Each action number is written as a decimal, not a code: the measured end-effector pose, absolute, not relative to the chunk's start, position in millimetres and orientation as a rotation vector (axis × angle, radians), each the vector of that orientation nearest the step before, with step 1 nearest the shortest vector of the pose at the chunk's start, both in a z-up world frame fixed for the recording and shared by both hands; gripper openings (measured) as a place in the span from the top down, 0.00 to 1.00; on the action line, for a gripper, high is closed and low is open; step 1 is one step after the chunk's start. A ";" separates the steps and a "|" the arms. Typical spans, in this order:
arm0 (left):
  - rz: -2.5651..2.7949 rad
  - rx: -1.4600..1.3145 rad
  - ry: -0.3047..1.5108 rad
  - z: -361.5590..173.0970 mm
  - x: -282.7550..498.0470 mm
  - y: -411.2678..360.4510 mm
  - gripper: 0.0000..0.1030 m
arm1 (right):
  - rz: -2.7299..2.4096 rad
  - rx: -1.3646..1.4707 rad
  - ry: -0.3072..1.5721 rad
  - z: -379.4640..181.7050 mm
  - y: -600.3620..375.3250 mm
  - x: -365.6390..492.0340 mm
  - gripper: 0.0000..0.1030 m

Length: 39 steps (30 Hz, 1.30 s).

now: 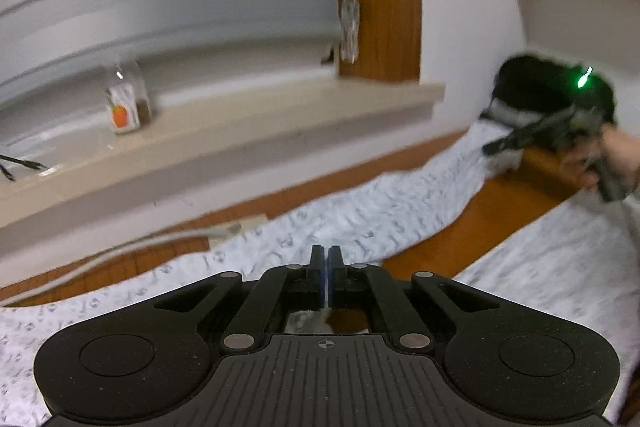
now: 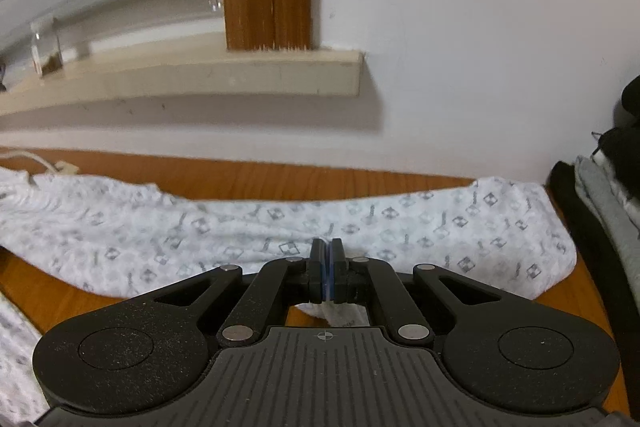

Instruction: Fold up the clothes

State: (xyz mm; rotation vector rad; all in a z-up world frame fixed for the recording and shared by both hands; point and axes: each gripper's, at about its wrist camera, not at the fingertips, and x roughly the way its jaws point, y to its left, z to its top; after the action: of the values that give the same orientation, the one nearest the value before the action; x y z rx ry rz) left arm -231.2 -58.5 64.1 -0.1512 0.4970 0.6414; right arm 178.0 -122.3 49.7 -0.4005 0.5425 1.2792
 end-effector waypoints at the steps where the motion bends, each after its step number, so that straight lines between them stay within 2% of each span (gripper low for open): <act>1: 0.638 -0.151 0.486 68.7 -238.1 -62.3 0.99 | 1.286 -0.388 0.546 52.4 -123.9 178.9 0.96; 5: 0.627 -0.144 0.498 70.4 -251.8 -71.2 0.99 | 1.318 -0.361 0.564 58.0 -133.2 181.1 0.82; 20: 0.635 -0.209 0.546 24.7 -254.5 -58.9 0.99 | 1.173 -0.198 0.718 33.1 -209.4 261.7 0.78; 30: 0.644 -0.207 0.547 18.6 -259.1 -56.4 0.99 | 1.079 -0.019 0.793 16.7 -165.1 292.8 0.76; 32: 0.644 -0.211 0.543 19.0 -261.5 -55.3 0.99 | 1.069 -0.030 0.789 17.8 -159.5 290.9 0.83; 33: 0.645 -0.212 0.540 19.0 -262.6 -55.0 0.99 | 1.066 -0.037 0.769 22.6 -162.0 289.2 0.98; 39: 0.640 -0.220 0.532 18.6 -265.8 -54.7 0.99 | 1.034 -0.048 0.648 76.6 -202.5 285.8 0.98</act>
State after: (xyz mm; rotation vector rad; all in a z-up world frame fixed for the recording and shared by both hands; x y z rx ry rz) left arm -265.8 -54.7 18.6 -0.2205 0.5319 0.6400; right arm 285.8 -202.5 76.6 -0.0481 0.6478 1.0341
